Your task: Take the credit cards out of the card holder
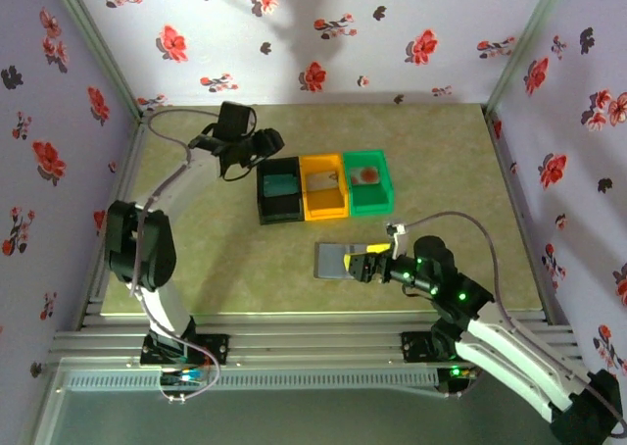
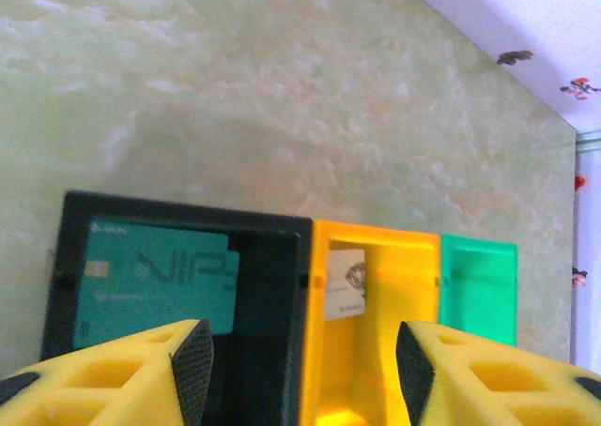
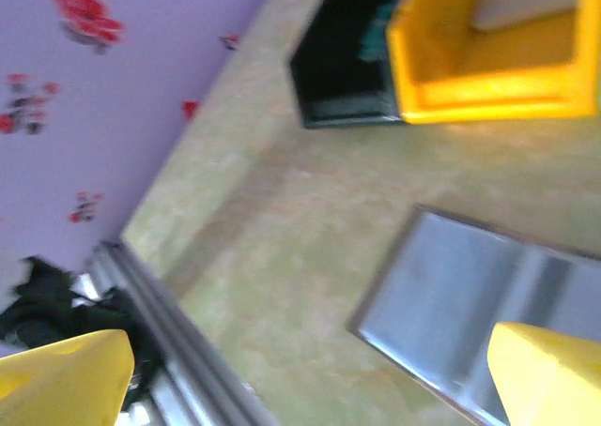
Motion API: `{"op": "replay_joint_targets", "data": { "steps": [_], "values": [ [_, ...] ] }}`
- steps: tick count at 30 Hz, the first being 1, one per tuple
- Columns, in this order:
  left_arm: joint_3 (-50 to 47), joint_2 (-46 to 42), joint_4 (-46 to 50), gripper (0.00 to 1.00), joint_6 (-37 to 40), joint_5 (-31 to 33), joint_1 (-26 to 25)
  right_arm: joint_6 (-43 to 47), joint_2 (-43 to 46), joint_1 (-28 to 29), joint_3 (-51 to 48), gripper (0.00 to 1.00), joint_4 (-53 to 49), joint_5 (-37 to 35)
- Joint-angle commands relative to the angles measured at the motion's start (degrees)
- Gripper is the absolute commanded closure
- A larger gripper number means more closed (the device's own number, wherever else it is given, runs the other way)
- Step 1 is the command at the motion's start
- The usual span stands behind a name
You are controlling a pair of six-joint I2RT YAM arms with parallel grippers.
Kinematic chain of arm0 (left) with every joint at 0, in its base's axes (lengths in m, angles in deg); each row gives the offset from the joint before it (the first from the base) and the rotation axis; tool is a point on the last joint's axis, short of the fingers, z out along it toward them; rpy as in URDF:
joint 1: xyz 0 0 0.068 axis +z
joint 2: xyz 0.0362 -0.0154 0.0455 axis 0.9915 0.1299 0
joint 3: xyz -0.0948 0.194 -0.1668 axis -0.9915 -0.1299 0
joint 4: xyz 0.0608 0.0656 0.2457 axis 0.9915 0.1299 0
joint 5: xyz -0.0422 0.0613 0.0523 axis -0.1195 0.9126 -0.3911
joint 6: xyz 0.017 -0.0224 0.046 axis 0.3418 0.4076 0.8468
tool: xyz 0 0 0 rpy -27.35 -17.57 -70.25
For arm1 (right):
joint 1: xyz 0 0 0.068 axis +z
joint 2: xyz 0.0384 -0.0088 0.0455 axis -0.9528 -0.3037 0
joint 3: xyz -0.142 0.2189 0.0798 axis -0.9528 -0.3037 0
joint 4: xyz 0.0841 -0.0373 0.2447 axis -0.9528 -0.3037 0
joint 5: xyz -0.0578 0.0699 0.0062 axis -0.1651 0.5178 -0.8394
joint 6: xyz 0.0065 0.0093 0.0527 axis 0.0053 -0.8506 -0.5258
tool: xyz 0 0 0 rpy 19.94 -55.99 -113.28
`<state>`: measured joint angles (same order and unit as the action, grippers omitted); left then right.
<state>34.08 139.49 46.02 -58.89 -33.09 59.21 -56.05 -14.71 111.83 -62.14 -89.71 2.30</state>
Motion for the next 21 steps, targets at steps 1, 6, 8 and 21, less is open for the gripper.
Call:
{"op": "replay_joint_targets", "data": {
  "steps": [1,6,8,21],
  "values": [
    [-3.01,-4.69,3.68,0.41,0.04,2.11,-6.30,-1.83,-4.09,-0.53,2.75,0.05,-6.28,-8.61],
    [-11.05,-7.84,2.06,0.40,-4.35,2.80,-14.11,-5.59,-12.02,-1.00,3.68,0.16,-5.43,-8.92],
    [-13.46,-8.32,2.39,0.40,-6.09,2.75,-15.94,-7.21,-14.54,-1.10,3.51,0.20,-4.22,-8.59],
    [-23.36,-7.25,4.57,0.33,-11.55,3.76,-25.51,-11.48,-21.94,-1.55,1.36,0.31,1.79,-9.50]
  ]
}}
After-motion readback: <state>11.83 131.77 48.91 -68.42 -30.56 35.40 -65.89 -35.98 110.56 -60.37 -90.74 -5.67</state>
